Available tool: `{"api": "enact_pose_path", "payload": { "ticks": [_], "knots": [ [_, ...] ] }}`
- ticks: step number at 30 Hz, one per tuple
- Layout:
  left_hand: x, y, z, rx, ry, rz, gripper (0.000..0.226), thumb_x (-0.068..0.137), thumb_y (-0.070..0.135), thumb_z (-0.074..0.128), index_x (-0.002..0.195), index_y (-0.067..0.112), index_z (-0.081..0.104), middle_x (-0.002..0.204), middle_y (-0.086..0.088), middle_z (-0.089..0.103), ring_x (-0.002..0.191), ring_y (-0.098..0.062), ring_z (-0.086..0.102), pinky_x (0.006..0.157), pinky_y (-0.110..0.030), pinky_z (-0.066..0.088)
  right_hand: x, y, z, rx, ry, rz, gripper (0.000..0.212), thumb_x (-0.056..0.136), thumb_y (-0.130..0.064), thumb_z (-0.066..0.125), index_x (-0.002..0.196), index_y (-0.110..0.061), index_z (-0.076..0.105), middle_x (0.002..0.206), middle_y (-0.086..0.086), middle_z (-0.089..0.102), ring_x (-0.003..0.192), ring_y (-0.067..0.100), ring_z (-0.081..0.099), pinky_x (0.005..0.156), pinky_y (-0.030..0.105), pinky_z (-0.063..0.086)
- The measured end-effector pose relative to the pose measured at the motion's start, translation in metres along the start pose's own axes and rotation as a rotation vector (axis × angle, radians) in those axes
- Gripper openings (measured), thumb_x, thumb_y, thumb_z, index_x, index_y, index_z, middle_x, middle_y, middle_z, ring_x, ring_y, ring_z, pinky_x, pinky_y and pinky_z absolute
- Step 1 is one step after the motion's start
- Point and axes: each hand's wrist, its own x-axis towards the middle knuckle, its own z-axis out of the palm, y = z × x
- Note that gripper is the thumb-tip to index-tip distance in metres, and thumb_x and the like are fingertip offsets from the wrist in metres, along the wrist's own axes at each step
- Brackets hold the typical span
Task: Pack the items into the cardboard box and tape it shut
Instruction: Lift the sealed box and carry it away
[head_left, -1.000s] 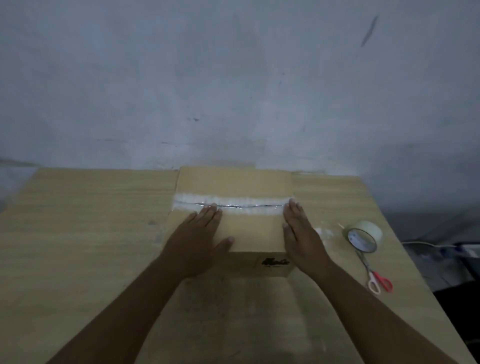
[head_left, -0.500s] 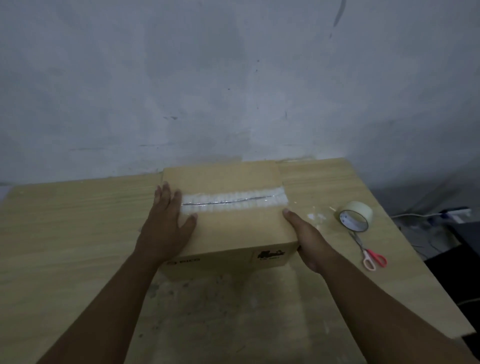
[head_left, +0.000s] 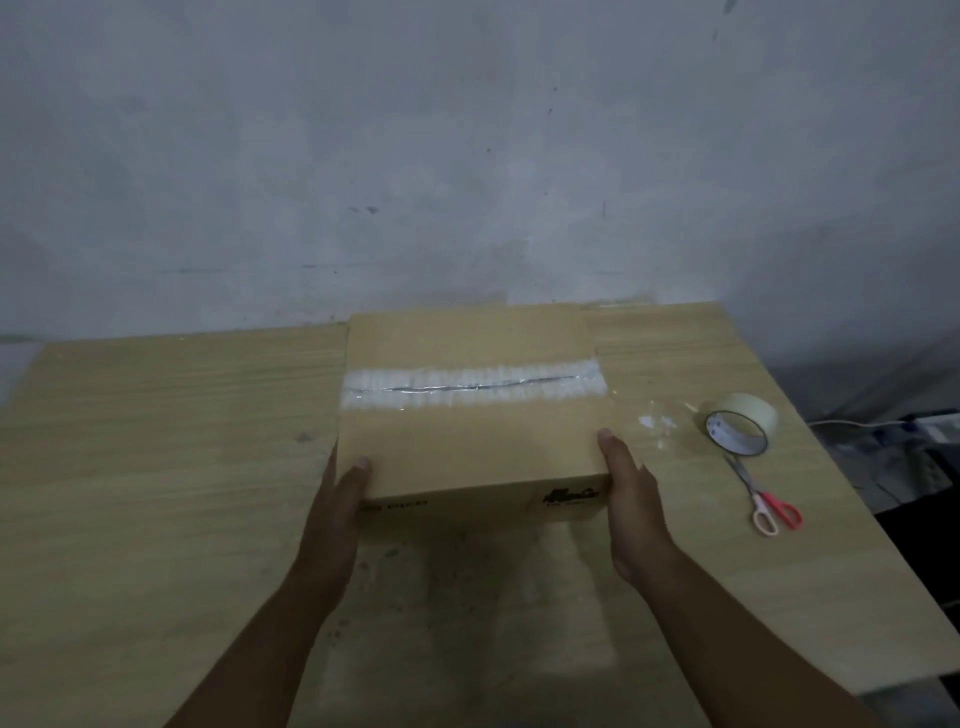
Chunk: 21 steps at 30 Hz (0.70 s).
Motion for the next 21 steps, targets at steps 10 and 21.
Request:
{"api": "enact_pose_path", "payload": {
  "ticks": [10, 21],
  "knots": [
    [0.019, 0.025, 0.020, 0.003, 0.192, 0.017, 0.043, 0.100, 0.033, 0.049, 0.141, 0.021, 0.049, 0.130, 0.002, 0.055, 0.116, -0.016, 0.052, 0.091, -0.029, 0.042, 0.017, -0.019, 0.014, -0.096, -0.090, -0.045, 0.037, 0.089, -0.053, 0.054, 0.119, -0.034, 0.061, 0.116, -0.006, 0.066, 0.110, 0.019, 0.060, 0.100, 0.047, 0.046],
    [0.021, 0.026, 0.010, 0.001, 0.108, 0.035, 0.048, 0.090, 0.044, 0.055, 0.136, 0.032, 0.054, 0.128, 0.004, 0.063, 0.116, -0.019, 0.059, 0.101, -0.047, 0.047, 0.009, -0.019, -0.001, 0.008, -0.123, -0.067, 0.034, 0.092, -0.038, 0.055, 0.121, -0.023, 0.063, 0.113, -0.001, 0.070, 0.109, 0.020, 0.064, 0.103, 0.048, 0.044]
  ]
}}
